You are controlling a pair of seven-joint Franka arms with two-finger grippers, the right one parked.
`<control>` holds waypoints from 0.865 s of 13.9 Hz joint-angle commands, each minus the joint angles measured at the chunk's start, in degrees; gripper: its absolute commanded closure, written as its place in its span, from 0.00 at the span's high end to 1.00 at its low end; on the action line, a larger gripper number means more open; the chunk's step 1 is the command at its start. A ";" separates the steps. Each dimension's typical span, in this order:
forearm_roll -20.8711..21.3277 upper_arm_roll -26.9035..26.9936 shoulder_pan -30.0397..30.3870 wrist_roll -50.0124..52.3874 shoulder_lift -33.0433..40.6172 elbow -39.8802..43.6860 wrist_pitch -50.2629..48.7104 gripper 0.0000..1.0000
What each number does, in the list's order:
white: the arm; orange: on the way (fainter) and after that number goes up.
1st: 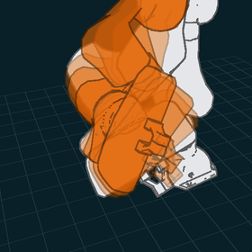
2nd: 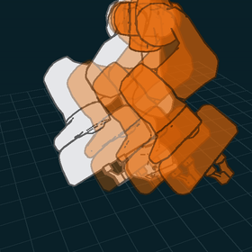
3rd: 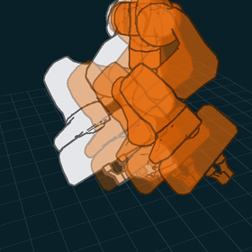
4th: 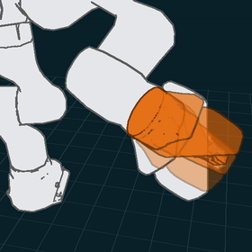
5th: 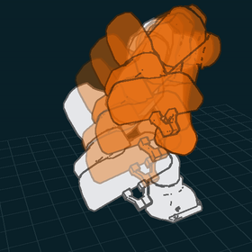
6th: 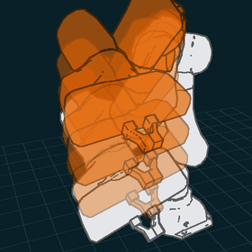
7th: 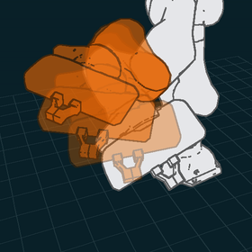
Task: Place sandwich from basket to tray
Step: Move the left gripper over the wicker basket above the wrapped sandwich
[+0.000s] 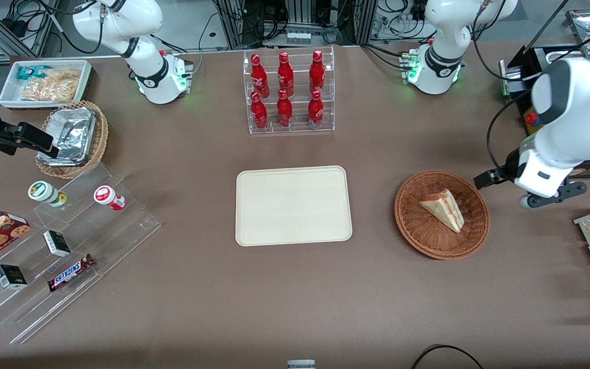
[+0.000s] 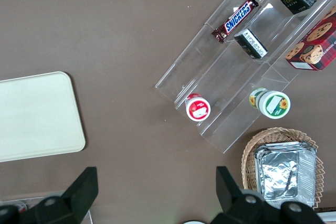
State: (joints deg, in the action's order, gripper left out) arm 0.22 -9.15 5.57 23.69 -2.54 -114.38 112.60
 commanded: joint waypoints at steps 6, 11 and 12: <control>-0.22 -0.87 -3.55 34.14 1.05 -15.17 21.52 1.00; -0.22 -0.87 -4.96 34.23 -2.37 -15.79 22.65 1.00; -0.22 -0.78 -5.05 34.23 -3.17 -15.88 22.92 1.00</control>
State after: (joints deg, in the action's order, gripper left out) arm 0.20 -10.17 0.97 56.89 -4.19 -129.80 133.53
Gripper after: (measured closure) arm 0.000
